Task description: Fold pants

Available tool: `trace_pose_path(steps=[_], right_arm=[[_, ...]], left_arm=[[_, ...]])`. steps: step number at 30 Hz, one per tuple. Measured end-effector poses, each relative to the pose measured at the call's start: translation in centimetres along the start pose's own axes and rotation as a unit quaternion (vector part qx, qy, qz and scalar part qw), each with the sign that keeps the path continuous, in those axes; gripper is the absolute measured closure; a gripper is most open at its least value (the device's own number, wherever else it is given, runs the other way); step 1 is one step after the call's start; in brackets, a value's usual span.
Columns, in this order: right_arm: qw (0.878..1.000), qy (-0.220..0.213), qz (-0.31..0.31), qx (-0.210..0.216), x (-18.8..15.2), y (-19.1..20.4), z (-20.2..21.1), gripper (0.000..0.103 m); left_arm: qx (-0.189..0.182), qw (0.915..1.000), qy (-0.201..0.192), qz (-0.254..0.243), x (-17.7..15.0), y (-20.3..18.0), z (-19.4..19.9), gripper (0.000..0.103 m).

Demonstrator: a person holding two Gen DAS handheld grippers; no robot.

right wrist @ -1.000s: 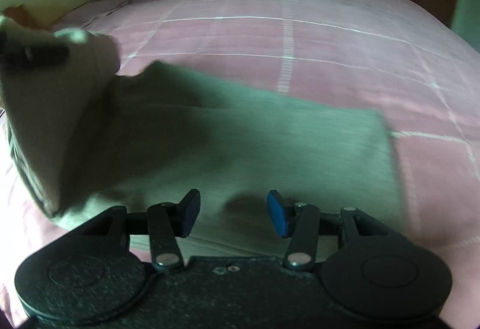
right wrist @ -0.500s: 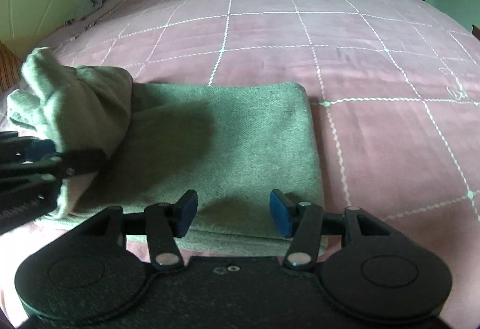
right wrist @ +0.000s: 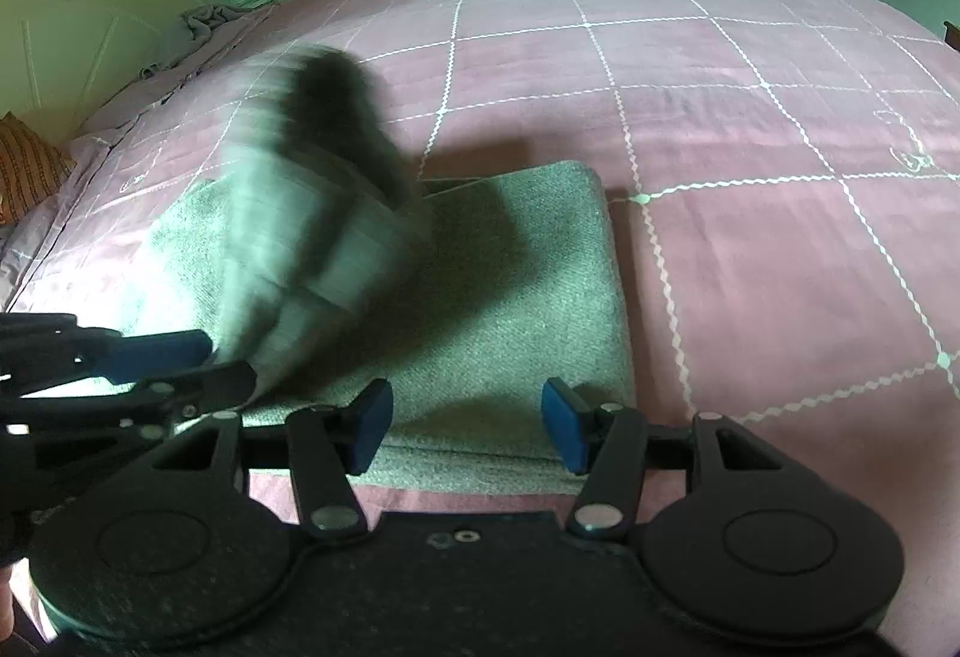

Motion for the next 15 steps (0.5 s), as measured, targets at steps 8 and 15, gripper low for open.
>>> trace_pose_path(steps=[8, 15], right_arm=[[0.998, 0.014, -0.052, 0.04, 0.4, 0.0, 0.0, 0.039], [0.985, 0.048, -0.13, 0.103, 1.7, 0.9, -1.6, 0.028]], left_arm=[[0.042, 0.977, -0.04, 0.205, -3.0, 8.0, 3.5, 0.078], [0.032, 0.9663, -0.037, 0.253, -5.9, 9.7, 3.0, 0.078]])
Point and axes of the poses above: each gripper's, at about its wrist camera, not at the fingertips, and z roughly against the way its jaws point, y to its left, x to its top, the point moved 8 cm from there along -z, roughly the way its jaws point, and after that the axes turned 12 degrees about -x, right-handed, at the moved point
